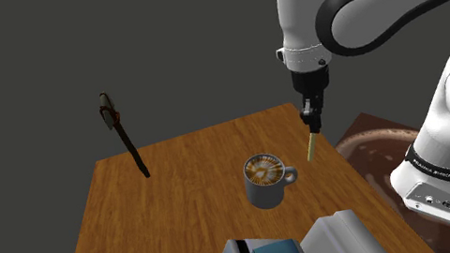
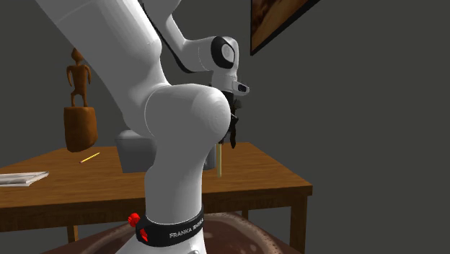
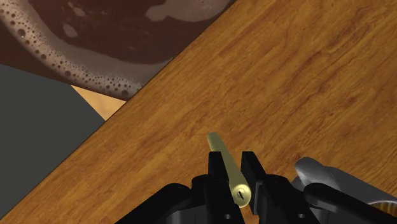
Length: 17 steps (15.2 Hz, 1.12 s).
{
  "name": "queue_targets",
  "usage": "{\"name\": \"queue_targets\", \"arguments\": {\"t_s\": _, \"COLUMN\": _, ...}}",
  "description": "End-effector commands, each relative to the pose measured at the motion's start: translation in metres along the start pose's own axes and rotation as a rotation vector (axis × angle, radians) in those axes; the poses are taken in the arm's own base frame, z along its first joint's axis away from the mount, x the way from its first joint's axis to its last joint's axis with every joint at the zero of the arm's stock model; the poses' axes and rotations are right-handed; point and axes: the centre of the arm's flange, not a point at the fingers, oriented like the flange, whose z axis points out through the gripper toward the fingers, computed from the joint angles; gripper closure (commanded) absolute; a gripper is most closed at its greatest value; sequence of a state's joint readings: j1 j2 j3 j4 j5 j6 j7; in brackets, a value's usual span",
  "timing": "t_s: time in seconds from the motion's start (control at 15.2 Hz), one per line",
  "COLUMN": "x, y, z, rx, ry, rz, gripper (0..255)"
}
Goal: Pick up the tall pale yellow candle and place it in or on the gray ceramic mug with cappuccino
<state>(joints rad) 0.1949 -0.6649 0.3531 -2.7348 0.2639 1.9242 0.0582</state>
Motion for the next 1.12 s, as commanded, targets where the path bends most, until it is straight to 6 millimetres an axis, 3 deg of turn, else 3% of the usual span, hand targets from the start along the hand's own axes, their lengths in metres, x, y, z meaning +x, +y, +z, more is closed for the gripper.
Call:
{"name": "queue_targets", "arguments": {"t_s": 0.0, "x": -0.002, "y": 0.000, "z": -0.009, "rx": 0.000, "ry": 0.000, "rz": 0.000, "gripper": 255}}
{"name": "queue_targets", "arguments": {"t_s": 1.06, "x": -0.016, "y": -0.001, "z": -0.093, "rx": 0.000, "ry": 0.000, "rz": 0.000, "gripper": 255}}
